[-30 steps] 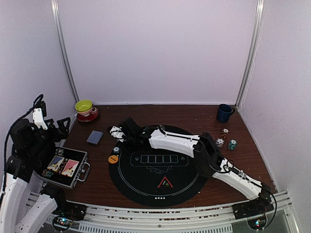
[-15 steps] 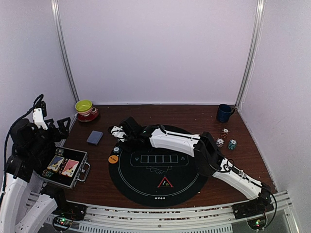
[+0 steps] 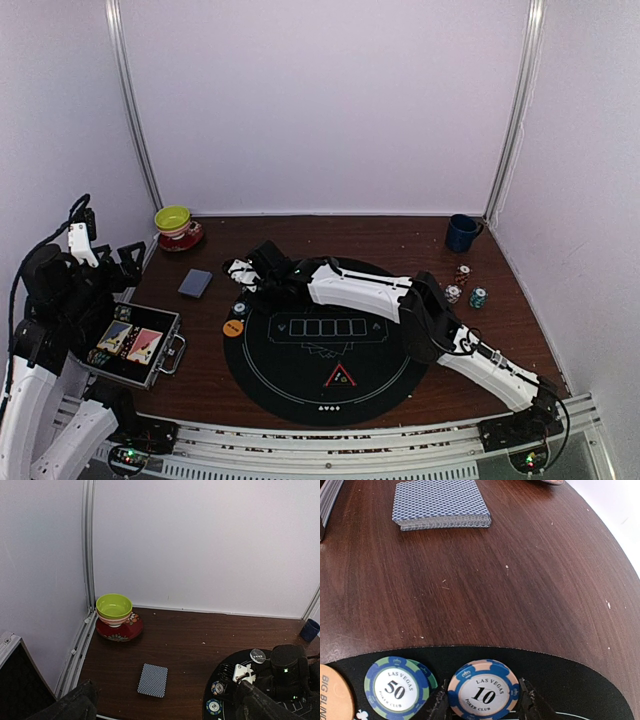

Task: Distribute texas hold em gaming equipment
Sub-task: Place the poker chips pile in the big blind area.

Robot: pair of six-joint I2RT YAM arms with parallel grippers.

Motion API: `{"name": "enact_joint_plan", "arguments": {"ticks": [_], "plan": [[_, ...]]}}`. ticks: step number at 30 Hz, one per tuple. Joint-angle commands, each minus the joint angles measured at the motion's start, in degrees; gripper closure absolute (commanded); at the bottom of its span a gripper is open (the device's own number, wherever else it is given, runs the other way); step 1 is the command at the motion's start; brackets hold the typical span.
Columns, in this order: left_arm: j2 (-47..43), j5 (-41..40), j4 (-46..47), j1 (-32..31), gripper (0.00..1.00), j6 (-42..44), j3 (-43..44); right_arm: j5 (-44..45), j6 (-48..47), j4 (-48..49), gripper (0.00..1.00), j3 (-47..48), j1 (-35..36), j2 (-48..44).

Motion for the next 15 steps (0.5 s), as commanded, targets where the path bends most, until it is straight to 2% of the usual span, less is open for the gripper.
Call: {"name": "enact_joint_plan", "arguments": {"ticks": [1, 15], "plan": [[0.1, 0.3, 3.2, 0.5, 0.02, 0.4, -0.4, 1.3, -0.5, -1.0, 0.53, 0.8, -0.4, 1.0], [0.1, 0.2, 3.2, 0.4, 0.02, 0.4, -0.4, 2.4, -1.9, -2.0, 0.45, 1.9, -0.5, -1.0]]}}
